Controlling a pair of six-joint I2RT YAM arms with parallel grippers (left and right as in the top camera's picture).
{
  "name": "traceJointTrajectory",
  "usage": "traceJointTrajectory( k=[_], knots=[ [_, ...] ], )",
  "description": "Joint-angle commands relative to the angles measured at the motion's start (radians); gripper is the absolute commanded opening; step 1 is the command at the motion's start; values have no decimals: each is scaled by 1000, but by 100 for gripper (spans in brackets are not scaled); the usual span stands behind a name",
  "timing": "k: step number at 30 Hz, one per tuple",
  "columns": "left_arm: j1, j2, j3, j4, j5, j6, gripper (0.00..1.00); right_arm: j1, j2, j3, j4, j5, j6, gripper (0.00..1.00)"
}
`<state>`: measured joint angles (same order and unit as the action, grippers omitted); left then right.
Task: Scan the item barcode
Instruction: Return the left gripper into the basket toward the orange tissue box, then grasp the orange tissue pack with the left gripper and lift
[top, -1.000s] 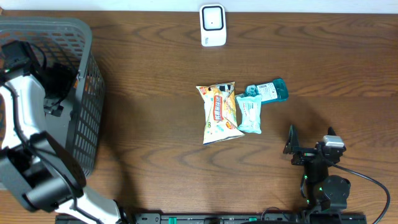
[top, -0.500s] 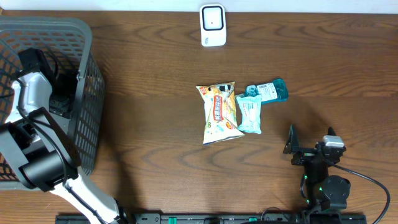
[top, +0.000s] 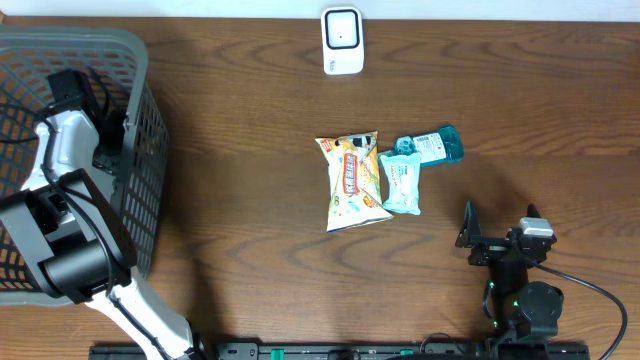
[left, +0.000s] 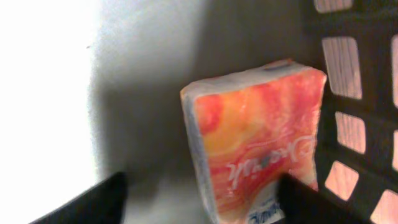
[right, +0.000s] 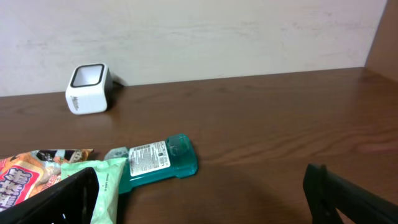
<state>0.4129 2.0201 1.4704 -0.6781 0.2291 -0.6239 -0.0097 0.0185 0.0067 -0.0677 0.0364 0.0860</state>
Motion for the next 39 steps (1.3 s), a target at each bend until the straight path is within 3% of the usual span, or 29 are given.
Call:
traceJointTrajectory(
  k=[1,4,7,12,22,30,39],
  knots=[
    [-4,19,4,-3,-58,18,59,-3,0,-1,-4,-2,-13,99],
    [-7,19,-29,4,-66,38,47,-3,0,-1,-4,-1,-13,99],
    [-7,19,-63,14,-66,53,47,-3,0,-1,-4,-2,-13,99],
    [-5,19,-88,-7,-66,113,8,-3,1,-1,-4,-2,-13,99],
    [51,-81,-60,-56,-74,134,7,-3,1,-1,-4,-2,-13,99],
    [116,-393,-58,-53,-73,134,7,-4,1,-1,-4,-2,-13,99],
    [94,-732,-58,-29,-27,134,7,-3,1,-1,-4,-2,-13,99]
  ],
)
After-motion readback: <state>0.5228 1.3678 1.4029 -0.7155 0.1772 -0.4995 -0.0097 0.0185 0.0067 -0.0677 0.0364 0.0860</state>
